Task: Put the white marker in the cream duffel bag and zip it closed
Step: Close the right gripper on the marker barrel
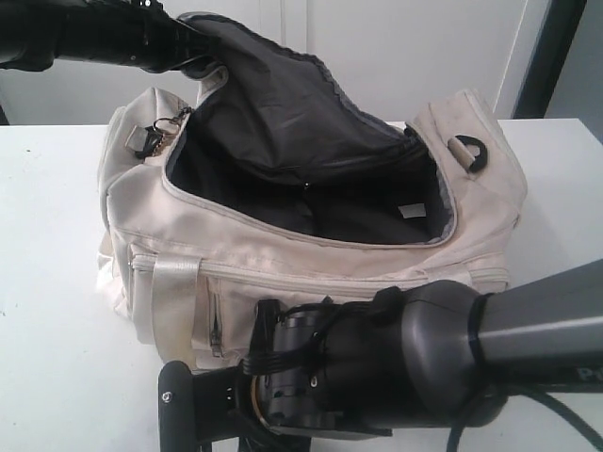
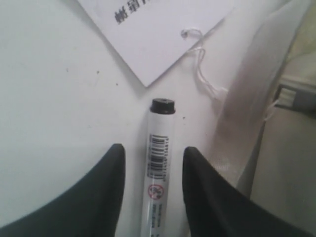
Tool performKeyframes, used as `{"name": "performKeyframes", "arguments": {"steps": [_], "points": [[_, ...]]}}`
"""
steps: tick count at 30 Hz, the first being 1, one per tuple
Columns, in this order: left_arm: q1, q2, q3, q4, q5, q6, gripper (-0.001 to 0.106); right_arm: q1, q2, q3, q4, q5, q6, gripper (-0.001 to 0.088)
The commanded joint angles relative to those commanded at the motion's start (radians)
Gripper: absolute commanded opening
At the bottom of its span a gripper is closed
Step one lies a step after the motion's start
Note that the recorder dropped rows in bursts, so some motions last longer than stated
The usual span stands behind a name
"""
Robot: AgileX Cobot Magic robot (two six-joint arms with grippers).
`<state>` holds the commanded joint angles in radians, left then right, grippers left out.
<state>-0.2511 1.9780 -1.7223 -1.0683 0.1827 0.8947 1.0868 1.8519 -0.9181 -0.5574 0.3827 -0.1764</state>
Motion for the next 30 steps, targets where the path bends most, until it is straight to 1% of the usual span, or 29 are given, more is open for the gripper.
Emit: {"name": "performKeyframes", "arguments": {"steps": [5, 7, 12, 15, 16, 23, 30], "points": [[0.0, 0.0, 0.0, 0.0, 0.0, 0.0, 0.0, -0.011, 0.02, 0.0, 0.002, 0.005, 0.026, 0.0366], [0.0, 0.0, 0.0, 0.0, 0.0, 0.0, 0.0, -0.011, 0.025, 0.0, 0.005, 0.011, 0.045, 0.0331], [0.0, 0.0, 0.0, 0.0, 0.0, 0.0, 0.0, -0.011, 0.025, 0.0, 0.053, 0.039, 0.052, 0.0124], [0.0, 0.0, 0.0, 0.0, 0.0, 0.0, 0.0, -0.011, 0.025, 0.0, 0.07, 0.065, 0.05, 0.0016], [0.0, 0.0, 0.0, 0.0, 0.0, 0.0, 0.0, -0.011, 0.025, 0.0, 0.07, 0.075, 0.05, 0.0], [0.0, 0.0, 0.0, 0.0, 0.0, 0.0, 0.0, -0.009, 0.015, -0.002, 0.07, 0.077, 0.046, 0.0], [0.0, 0.0, 0.0, 0.0, 0.0, 0.0, 0.0, 0.018, -0.046, -0.002, 0.07, 0.064, 0.046, 0.0]]}}
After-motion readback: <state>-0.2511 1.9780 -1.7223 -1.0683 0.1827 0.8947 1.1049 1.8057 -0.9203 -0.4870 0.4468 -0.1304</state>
